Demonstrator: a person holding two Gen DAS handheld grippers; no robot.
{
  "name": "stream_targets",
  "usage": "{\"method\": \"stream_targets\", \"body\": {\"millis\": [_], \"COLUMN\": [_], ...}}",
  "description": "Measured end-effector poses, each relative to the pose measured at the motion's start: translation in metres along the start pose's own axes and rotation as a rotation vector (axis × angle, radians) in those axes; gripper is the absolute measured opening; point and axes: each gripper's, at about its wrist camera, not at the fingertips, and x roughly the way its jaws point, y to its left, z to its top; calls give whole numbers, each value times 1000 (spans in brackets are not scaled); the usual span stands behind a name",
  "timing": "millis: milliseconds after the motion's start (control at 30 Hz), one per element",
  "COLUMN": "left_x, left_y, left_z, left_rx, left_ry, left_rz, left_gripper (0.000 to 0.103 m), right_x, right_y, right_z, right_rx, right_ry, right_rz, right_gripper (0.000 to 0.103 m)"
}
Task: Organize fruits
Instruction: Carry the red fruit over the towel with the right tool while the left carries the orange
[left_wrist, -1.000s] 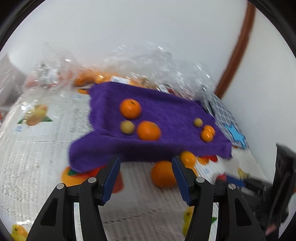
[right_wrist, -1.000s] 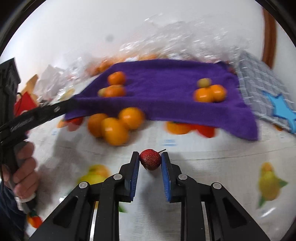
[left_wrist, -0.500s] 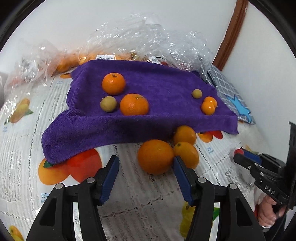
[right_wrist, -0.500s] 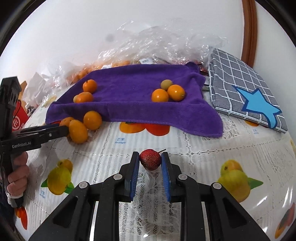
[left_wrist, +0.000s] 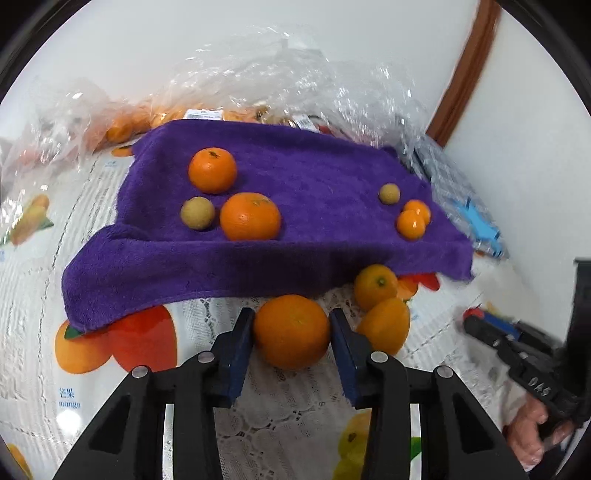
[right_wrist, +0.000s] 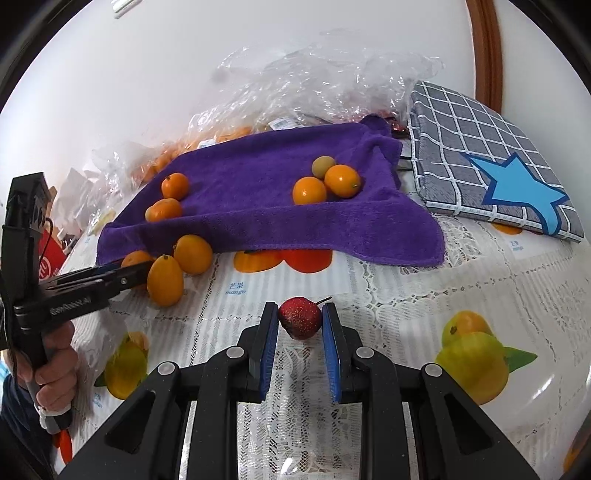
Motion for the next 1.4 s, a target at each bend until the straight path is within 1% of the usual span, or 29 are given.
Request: {"method": "stream_targets", "body": {"millis": [133, 267, 700, 967, 1400], "left_x": [-11, -15, -18, -23, -30], "left_y": [4, 2, 3, 14, 24], "left_z": [-1, 0, 2, 5, 9], "left_rx": [-29, -26, -27, -71, -116], "left_ry": [-67, -100, -118, -146, -185], "left_rz": [0, 0, 10, 7, 8], "left_gripper": [39, 39, 39, 39, 39], "right_x": [0, 0, 0, -2, -5], "right_y": [-1, -3, -4, -5, -5], "right_z": [0, 0, -1, -1, -2], "right_rx": [8, 21, 33, 39, 59], "right_ry": [-3, -7, -11, -19, -34], "right_rz": [-9, -19, -33, -28, -9], "right_gripper": [24, 24, 24, 24, 24]}}
